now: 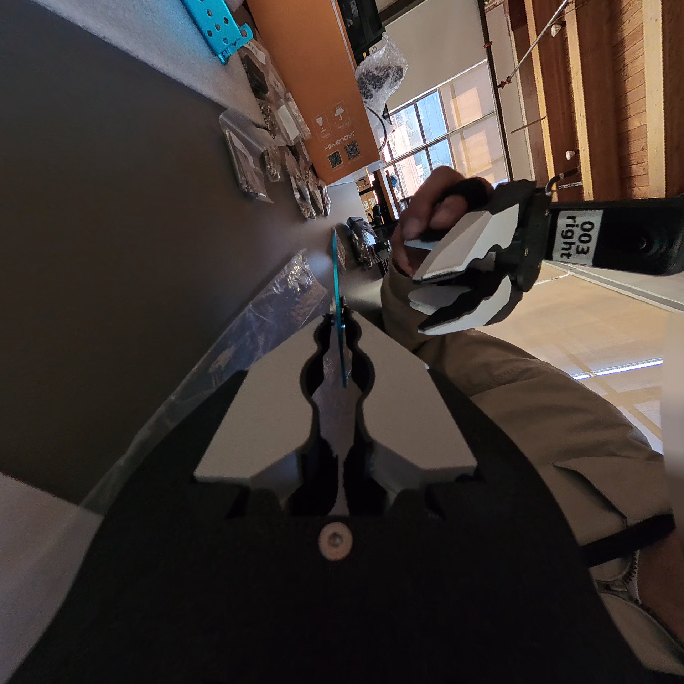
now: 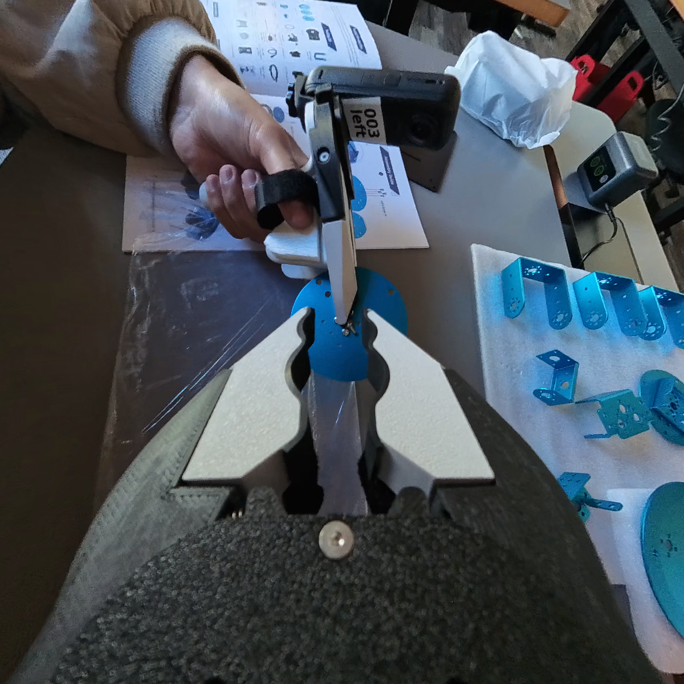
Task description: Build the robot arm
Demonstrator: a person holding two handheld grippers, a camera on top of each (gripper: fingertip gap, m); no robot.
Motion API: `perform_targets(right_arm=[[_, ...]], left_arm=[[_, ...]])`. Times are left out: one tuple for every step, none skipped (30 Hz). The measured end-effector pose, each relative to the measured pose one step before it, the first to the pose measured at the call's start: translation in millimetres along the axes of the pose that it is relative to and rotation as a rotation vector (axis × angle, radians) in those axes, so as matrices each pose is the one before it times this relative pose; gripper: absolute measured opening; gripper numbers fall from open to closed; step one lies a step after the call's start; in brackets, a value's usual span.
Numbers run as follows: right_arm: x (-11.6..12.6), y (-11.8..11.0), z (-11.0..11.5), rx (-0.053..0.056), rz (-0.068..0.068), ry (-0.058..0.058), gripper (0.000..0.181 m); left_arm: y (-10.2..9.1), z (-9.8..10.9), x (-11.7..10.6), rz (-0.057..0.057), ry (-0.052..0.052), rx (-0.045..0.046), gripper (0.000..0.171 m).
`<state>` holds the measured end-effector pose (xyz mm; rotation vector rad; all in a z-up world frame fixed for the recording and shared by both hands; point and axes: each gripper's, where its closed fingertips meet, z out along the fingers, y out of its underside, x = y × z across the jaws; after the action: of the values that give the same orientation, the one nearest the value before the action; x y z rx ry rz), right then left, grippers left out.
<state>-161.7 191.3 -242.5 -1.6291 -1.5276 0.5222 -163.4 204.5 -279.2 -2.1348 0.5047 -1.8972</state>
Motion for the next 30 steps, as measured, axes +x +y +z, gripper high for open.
perform_targets(right_arm=[[-1.52, 1.56, -0.42, -0.0131, 0.0015, -0.0129, 0.024], [-1.55, 2.48, 0.00, -0.0140, 0.0073, -0.0177, 0.024], [-0.78, 2.24, 0.34, -0.0097, 0.0091, -0.0157, 0.023], [-0.35, 2.17, 0.54, -0.0083, 0.0076, -0.0133, 0.021], [-1.39, 2.56, 0.84, -0.0139, 0.0007, -0.0189, 0.021], [-2.42, 2.74, 1.15, -0.0197, -0.0024, -0.0257, 0.021], [-2.44, 2.39, 0.88, -0.0226, 0.0024, -0.0269, 0.021], [-2.81, 1.23, 0.46, -0.0194, 0.0053, -0.0308, 0.021], [-2.35, -0.03, -0.06, -0.0152, 0.0060, -0.0297, 0.022], [-0.77, -1.14, -0.77, -0.0120, 0.0062, -0.0220, 0.024], [0.25, -2.89, -1.22, -0.0060, -0.0005, -0.0170, 0.025], [1.81, -3.96, -1.84, -0.0052, -0.0146, -0.0089, 0.024], [2.10, -4.59, -2.20, -0.0014, -0.0220, -0.0082, 0.024], [1.72, -2.14, -2.31, -0.0175, -0.0212, -0.0103, 0.024], [0.76, -0.06, -1.73, -0.0356, -0.0215, -0.0151, 0.024], [2.93, 1.19, -0.73, -0.0472, -0.0331, 0.0030, 0.024], [2.89, 2.46, 0.50, -0.0556, -0.0422, 0.0133, 0.024], [1.72, 1.01, 1.88, -0.0451, -0.0455, 0.0130, 0.022], [0.68, -0.18, 3.14, -0.0377, -0.0450, 0.0121, 0.022], [0.35, -0.01, 3.85, -0.0362, -0.0418, 0.0136, 0.021], [-0.13, 1.54, 4.62, -0.0416, -0.0374, 0.0128, 0.021], [-2.15, 3.30, 4.84, -0.0458, -0.0298, 0.0017, 0.021], [-2.52, 3.30, 4.54, -0.0410, -0.0213, -0.0002, 0.021], [0.34, 1.58, 3.68, -0.0279, -0.0160, 0.0158, 0.021], [-0.67, 0.56, 3.00, -0.0185, -0.0158, 0.0076, 0.020], [1.74, 0.52, 1.90, -0.0128, -0.0127, 0.0197, 0.017], [2.59, 0.50, 1.14, -0.0068, -0.0104, 0.0214, 0.016], [3.32, 0.43, 0.78, -0.0027, -0.0072, 0.0215, 0.014], [3.00, -0.63, 0.49, 0.0072, -0.0031, 0.0162, 0.011], [0.70, -1.37, 0.58, 0.0131, 0.0014, -0.0001, 0.010]], left_arm=[[0.31, 0.16, 0.03, 0.0021, -0.0009, -0.00171, 0.007], [0.36, 0.25, 0.11, 0.0024, -0.0011, -0.00178, 0.007], [0.37, 0.16, 0.09, 0.0011, -0.0003, -0.00185, 0.007], [0.11, 0.07, -0.10, -0.0003, -0.0003, -0.00058, 0.007], [0.06, -0.03, 0.00, -0.0002, -0.0001, -0.00044, 0.007], [-0.04, 0.06, -0.03, -0.0002, -0.0001, -0.00047, 0.007], [0.07, -0.10, -0.02, -0.0007, 0.0002, -0.00017, 0.007], [-0.11, -0.04, -0.04, -0.0006, -0.0005, 0.00085, 0.007], [-0.06, -0.02, -0.01, -0.0003, 0.0000, -0.00023, 0.007], [0.17, 0.04, -0.02, -0.0004, 0.0002, -0.00102, 0.007], [-0.02, 0.03, -0.02, 0.0002, -0.0010, 0.00049, 0.007], [0.17, 0.15, -0.04, 0.0008, -0.0003, -0.00072, 0.007], [0.19, 0.09, 0.11, 0.0000, 0.0007, -0.00149, 0.007], [-0.07, -0.01, -0.10, -0.0006, -0.0013, 0.00124, 0.007], [-0.22, -0.08, -0.24, 0.0004, -0.0014, 0.00173, 0.007], [-0.14, -0.06, -0.12, 0.0003, -0.0013, 0.00077, 0.007], [-0.50, -0.19, -0.31, -0.0014, -0.0014, 0.00285, 0.007], [-0.31, -0.20, -0.25, -0.0013, -0.0006, 0.00243, 0.007], [0.11, -0.05, -0.03, 0.0001, -0.0002, -0.00078, 0.007], [0.23, 0.13, 0.16, 0.0008, 0.0007, -0.00215, 0.007], [0.37, 0.19, 0.07, 0.0004, -0.0001, -0.00159, 0.007], [0.31, 0.17, 0.07, 0.0007, 0.0003, -0.00181, 0.007], [0.30, 0.13, 0.15, 0.0002, 0.0009, -0.00240, 0.007], [-0.13, -0.14, -0.07, -0.0012, 0.0000, 0.00070, 0.007], [-0.06, -0.05, -0.07, -0.0012, 0.0006, 0.00040, 0.007], [0.10, -0.02, 0.00, -0.0007, 0.0008, -0.00180, 0.007], [0.16, 0.14, 0.06, -0.0005, 0.0007, -0.00102, 0.007], [0.34, 0.25, 0.08, 0.0009, 0.0004, -0.00210, 0.007], [0.25, 0.10, 0.04, 0.0019, -0.0008, -0.00123, 0.007], [0.14, 0.06, 0.09, 0.0014, -0.0006, -0.00034, 0.007]])
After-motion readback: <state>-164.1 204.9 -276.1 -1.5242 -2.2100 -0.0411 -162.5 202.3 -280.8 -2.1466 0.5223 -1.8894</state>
